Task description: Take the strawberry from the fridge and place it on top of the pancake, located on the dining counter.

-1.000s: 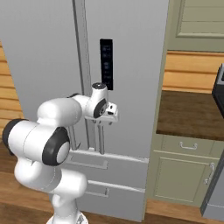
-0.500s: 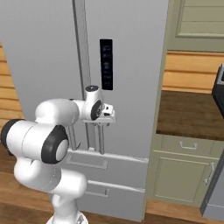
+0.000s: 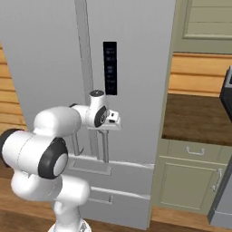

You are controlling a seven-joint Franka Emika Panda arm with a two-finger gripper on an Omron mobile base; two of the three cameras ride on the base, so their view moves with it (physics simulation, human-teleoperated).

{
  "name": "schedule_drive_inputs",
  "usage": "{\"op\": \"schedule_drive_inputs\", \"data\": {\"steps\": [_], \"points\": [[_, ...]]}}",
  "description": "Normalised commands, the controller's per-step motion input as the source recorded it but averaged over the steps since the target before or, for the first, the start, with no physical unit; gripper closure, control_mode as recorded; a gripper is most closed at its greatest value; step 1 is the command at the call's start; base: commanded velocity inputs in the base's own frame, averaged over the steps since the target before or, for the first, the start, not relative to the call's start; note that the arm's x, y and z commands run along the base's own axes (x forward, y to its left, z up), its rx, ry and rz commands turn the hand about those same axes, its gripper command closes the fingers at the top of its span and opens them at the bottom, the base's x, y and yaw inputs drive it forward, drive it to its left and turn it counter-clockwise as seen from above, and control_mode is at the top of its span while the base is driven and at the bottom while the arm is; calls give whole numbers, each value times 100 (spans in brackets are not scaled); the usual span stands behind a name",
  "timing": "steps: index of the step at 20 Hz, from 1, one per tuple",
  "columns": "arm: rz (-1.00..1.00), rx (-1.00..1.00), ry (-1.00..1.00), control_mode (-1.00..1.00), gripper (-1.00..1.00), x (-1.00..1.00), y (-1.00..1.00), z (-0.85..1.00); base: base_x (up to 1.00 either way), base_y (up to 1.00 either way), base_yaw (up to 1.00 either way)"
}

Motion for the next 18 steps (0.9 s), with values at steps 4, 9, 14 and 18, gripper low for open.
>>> {"op": "schedule_drive_inputs", "data": {"steps": [4, 9, 14, 18], "points": [[0, 11, 0, -100, 100, -74, -78, -3, 0, 0, 0], [-1, 10, 0, -100, 100, -54, -74, 0, 0, 0, 0], [0, 12, 0, -100, 100, -15, -74, 0, 0, 0, 0], [0, 12, 0, -100, 100, -12, -78, 0, 0, 0, 0]]}}
